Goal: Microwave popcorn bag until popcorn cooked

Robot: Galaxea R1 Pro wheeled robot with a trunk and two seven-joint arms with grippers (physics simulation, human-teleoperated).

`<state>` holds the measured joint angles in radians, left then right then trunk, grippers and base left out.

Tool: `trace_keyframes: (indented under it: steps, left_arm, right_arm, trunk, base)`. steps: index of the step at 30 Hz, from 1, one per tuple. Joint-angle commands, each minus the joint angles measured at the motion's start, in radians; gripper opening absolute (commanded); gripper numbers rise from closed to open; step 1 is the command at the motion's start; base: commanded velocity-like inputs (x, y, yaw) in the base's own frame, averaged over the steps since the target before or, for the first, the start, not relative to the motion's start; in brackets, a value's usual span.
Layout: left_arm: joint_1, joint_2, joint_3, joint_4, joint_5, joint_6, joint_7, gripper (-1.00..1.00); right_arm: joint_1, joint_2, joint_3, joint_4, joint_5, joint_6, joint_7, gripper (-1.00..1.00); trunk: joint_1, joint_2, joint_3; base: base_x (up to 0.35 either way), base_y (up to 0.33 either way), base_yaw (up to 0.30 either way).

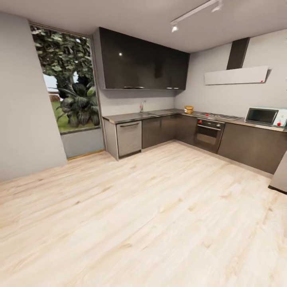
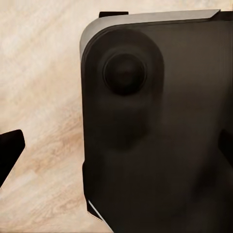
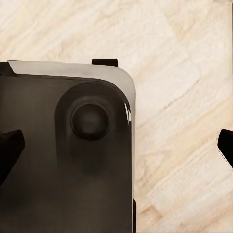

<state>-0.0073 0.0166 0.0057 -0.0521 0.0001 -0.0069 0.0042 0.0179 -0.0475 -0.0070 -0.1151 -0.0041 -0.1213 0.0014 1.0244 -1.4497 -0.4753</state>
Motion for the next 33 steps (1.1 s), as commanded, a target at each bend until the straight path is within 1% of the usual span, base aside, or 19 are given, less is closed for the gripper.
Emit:
trace_keyframes:
  steps: [1,16,26,33]
  left_arm:
    - [0.000,0.000,0.000,0.000,0.000,-0.001,0.000,1.00]
    - [0.000,0.000,0.000,0.000,0.000,-0.001,0.000,1.00]
    - [0.000,-0.001,0.000,0.000,0.000,-0.001,0.000,1.00]
    - [0.000,-0.001,0.001,0.000,0.000,-0.001,0.000,1.00]
  right_arm:
    - [0.000,0.000,-0.001,-0.002,0.000,-0.001,0.000,1.00]
    - [0.000,0.000,-0.001,-0.002,0.000,-0.002,0.000,1.00]
    - [0.000,0.000,-0.001,-0.002,0.000,-0.001,0.000,1.00]
    - [0.000,0.000,-0.001,-0.002,0.000,-0.001,0.000,1.00]
  trunk:
    - [0.001,0.000,-0.001]
    - [0.001,0.000,-0.001]
    - [0.001,0.000,-0.001]
    - [0.001,0.000,-0.001]
  base:
    - [0.340,0.000,-0.065]
    - [0.340,0.000,-0.193]
    - [0.340,0.000,-0.036]
    - [0.340,0.000,-0.225]
